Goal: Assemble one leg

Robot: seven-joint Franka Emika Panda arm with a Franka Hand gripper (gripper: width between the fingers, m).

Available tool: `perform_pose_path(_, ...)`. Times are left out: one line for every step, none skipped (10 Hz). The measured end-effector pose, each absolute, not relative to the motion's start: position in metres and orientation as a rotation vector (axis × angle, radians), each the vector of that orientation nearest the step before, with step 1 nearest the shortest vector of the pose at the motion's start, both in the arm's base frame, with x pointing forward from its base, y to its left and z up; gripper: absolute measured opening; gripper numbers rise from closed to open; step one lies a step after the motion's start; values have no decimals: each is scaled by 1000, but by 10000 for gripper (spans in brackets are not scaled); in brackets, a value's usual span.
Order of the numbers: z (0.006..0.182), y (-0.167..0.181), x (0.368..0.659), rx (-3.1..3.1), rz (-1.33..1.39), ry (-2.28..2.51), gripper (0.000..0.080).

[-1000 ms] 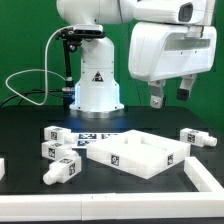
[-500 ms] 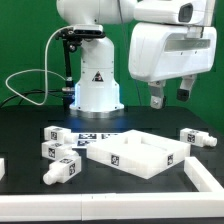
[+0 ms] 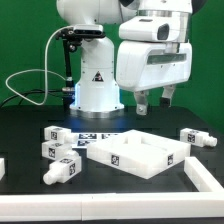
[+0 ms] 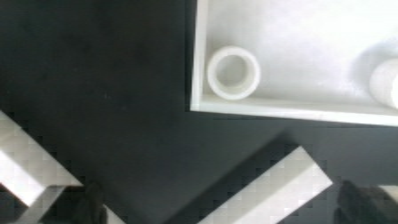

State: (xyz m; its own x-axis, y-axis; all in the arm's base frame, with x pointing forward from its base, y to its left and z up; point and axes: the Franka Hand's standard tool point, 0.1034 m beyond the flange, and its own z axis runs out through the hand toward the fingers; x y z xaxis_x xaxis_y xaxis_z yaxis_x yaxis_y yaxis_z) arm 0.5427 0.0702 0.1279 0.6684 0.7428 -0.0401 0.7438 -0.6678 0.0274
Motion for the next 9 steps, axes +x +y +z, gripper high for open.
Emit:
perform_pose_path(128, 71, 543, 2831, -39, 1263, 649)
perform_pose_path(127, 70, 542, 2832, -40, 1262, 649)
perform_pose_path(124, 70, 541, 2833, -32, 1261, 649)
perform_pose_path(110, 66, 533, 2838, -1, 1255, 649)
perform_pose_path(90, 57, 520, 2821, 33, 1296, 649)
perform_pose_path(68, 44, 510, 2802, 49, 1348, 649)
perform_pose_path(41, 33, 502, 2807, 54, 1362, 649)
perform_pose_path(23, 29, 500, 2818, 44, 1366, 649)
perform_pose_path(16, 25, 504, 2811, 39, 1391, 649)
